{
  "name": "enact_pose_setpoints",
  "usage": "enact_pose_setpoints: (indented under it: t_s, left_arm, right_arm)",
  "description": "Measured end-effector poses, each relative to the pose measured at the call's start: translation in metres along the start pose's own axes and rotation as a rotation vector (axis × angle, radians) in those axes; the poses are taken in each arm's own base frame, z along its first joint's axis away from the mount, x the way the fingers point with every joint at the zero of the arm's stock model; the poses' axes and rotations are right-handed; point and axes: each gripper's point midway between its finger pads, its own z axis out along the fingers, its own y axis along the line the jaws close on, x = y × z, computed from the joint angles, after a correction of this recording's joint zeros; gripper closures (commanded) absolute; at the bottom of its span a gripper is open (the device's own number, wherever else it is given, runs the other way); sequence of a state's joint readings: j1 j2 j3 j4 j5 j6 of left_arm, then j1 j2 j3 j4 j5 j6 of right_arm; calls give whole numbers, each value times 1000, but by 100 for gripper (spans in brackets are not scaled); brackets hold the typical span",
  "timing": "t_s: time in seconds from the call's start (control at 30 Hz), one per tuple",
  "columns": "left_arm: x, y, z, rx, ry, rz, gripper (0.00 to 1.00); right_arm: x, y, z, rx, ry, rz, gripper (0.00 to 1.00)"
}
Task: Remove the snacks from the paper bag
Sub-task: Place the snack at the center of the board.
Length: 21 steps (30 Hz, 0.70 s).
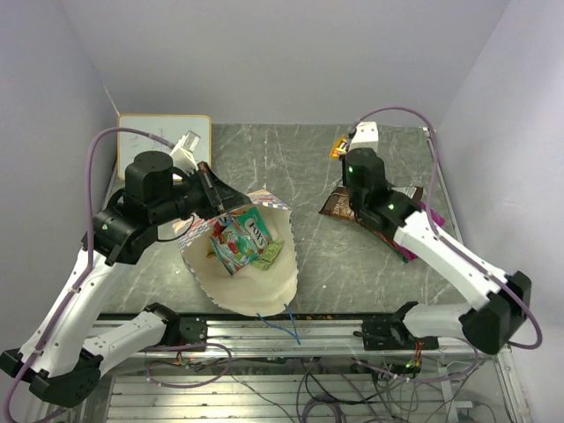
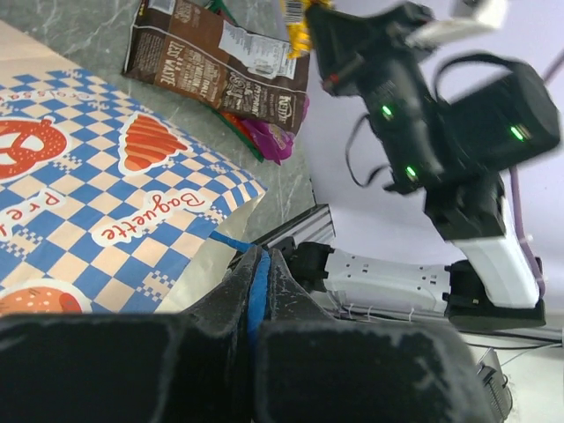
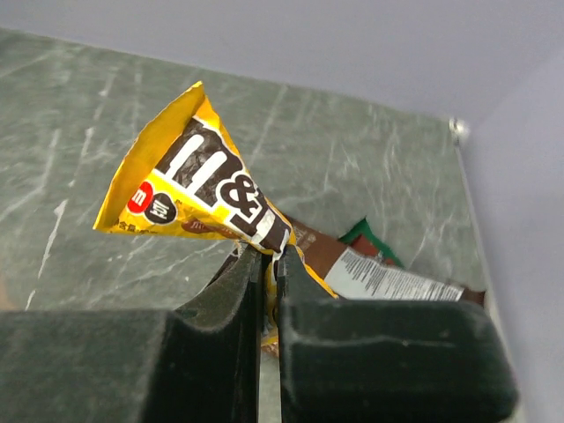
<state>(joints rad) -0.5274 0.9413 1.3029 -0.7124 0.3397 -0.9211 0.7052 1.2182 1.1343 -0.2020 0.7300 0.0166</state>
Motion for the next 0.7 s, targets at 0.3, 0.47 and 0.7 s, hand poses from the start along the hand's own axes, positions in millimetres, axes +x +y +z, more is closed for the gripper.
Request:
enact_pose_setpoints:
  t_s: [0.3,0.47,0.7]
  left_arm:
    - [-10,-15,5,48,0,78,93]
    - [-23,-25,11,56,-9,156,93]
    - [-28,-22,21,28,17,211,93]
  right_arm:
    - [126,-80,57,443,375,414,100]
    - [184,-102,53,589,481,582,100]
    - [243,-96,51,647,586,738,100]
